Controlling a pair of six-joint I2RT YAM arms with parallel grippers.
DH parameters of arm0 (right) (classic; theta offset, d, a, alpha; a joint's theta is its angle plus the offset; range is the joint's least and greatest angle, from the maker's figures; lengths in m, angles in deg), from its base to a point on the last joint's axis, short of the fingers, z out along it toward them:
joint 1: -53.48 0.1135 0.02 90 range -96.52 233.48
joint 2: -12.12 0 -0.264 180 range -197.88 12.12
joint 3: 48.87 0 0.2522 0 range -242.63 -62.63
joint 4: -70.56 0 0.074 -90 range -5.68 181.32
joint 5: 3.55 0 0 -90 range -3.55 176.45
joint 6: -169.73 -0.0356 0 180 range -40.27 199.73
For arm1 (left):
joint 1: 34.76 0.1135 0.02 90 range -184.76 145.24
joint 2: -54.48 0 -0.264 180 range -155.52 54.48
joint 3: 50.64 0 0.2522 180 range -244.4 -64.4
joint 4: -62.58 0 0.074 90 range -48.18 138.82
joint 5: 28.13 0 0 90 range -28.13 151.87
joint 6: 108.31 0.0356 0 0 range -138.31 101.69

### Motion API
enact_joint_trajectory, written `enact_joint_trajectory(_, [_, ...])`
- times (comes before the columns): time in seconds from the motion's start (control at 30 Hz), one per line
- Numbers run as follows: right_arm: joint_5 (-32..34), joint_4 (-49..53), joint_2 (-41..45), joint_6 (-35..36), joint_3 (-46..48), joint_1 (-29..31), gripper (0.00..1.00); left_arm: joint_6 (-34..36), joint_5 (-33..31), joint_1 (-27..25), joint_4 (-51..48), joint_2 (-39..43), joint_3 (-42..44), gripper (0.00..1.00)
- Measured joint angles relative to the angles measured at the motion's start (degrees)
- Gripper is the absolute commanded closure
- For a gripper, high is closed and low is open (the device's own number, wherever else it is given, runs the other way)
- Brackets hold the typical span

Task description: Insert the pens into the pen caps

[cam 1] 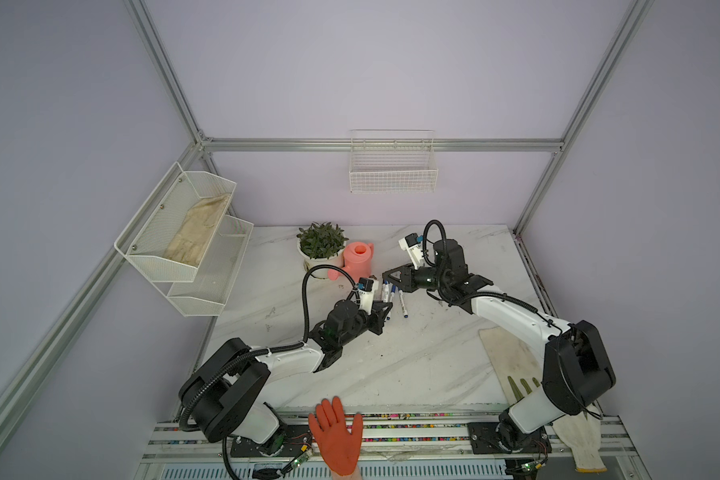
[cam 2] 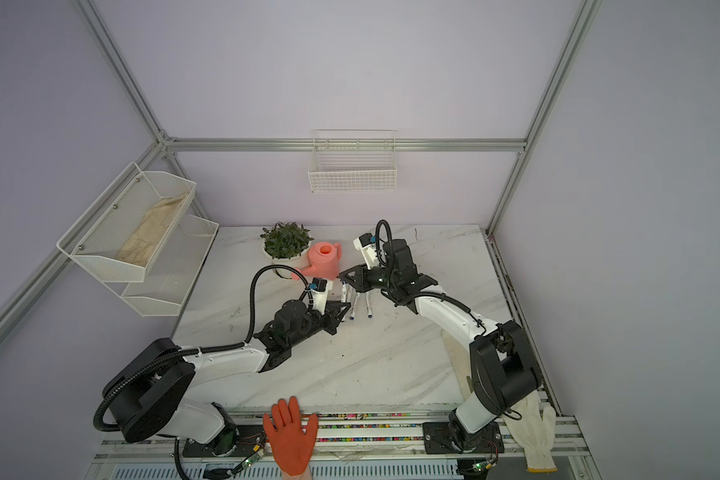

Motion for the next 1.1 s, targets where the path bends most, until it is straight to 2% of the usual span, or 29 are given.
enact_joint_trajectory(0.3, [-0.7,-0.6,0.9,0.5,0.0,0.0,1.00,-3.8,6.7,3.0,5.0,-1.0,0.0,1.00])
enact_joint_trajectory(0.57, [-3.6,-1.3,1.7,0.6,0.0,-0.8,1.00,-4.2,9.8,4.1,7.4,-1.0,0.0,1.00])
enact_joint_trajectory(0.83, [-5.0,5.2,1.7,6.0,-1.0,-1.4,1.00,1.6,10.4,4.1,2.5,-1.0,-1.2,1.00])
enact_joint_trajectory(1.1, [-4.4,7.6,2.7,8.0,-0.7,-1.5,1.00,6.8,9.9,4.1,1.2,-1.0,-1.4,1.00])
